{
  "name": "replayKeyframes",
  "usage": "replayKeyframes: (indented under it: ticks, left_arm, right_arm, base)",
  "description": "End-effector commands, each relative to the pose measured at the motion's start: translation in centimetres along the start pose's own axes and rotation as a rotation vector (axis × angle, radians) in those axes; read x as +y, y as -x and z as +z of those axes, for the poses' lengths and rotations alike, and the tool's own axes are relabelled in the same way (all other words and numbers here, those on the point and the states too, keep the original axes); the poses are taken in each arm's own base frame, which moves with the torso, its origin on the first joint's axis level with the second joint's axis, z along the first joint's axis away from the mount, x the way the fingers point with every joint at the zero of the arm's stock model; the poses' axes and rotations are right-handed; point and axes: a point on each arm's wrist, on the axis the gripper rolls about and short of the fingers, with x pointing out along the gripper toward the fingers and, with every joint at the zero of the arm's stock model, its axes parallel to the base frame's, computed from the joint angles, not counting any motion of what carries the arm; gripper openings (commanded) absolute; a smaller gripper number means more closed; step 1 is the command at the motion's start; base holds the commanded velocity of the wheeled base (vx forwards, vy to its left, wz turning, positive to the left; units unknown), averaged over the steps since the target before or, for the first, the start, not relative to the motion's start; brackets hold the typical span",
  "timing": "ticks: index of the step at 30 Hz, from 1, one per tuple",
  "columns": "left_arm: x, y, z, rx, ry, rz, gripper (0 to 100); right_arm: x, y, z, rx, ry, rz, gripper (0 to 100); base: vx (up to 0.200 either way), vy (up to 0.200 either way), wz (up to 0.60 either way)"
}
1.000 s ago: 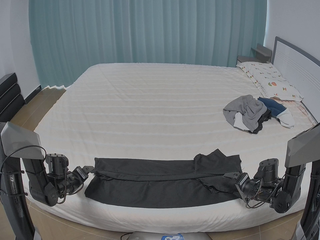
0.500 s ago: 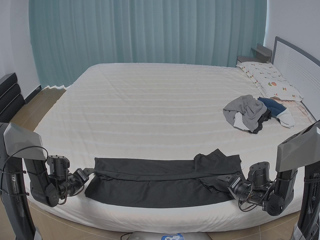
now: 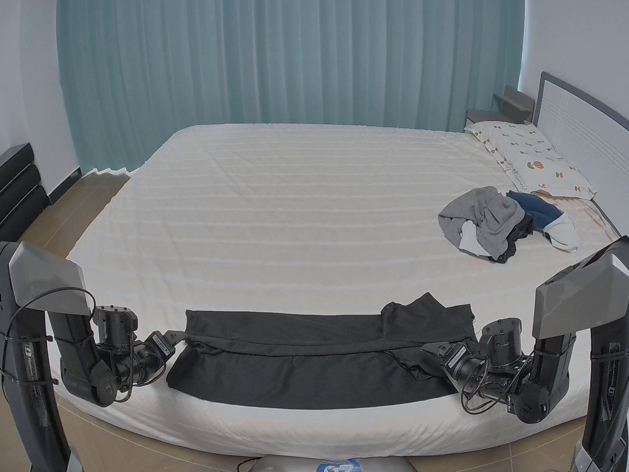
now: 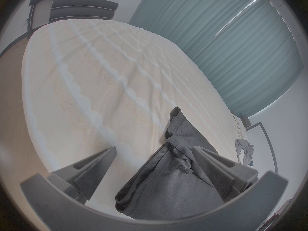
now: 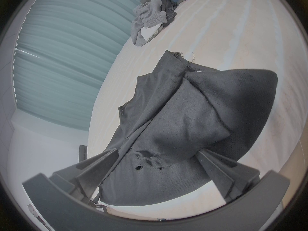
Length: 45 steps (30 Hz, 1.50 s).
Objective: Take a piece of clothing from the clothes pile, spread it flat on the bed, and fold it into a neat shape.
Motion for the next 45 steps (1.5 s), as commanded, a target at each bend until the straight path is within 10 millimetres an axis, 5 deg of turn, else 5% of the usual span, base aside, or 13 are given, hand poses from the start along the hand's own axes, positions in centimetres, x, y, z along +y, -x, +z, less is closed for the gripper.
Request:
replayKeyframes:
  ticks: [1,19,39,40,45]
  left_arm:
    - [0.0,-0.1,0.3,-0.015,0.005,0.002,100]
    - [0.4,-0.1,0.5,-0.019,0.014,0.012,100]
    - [0.5,-0.1,0.4,-0.013,0.01,0.015,100]
    - [0.4,0.0,0.3,-0.013,0.008,0.014,100]
    - [0.4,0.6,0.2,-0.018,0.003,-0.001,100]
  right_arm:
    - [-0.4,0.0,-0.4,0.013,0.008,-0.02,0]
    - [-0.6,2.9,-1.0,0.001,0.074,-0.059,0]
    - [-1.2,3.3,-1.7,0.06,0.106,-0.079,0]
    - [-1.3,3.3,-1.8,0.063,0.11,-0.082,100]
    - [-1.0,3.7,-1.5,0.067,0.108,-0.062,100]
  base:
    - [0.0,0.0,0.0]
    - [0.0,0.0,0.0]
    - [0.0,0.0,0.0]
    - [0.0,0.0,0.0]
    - [0.0,0.0,0.0]
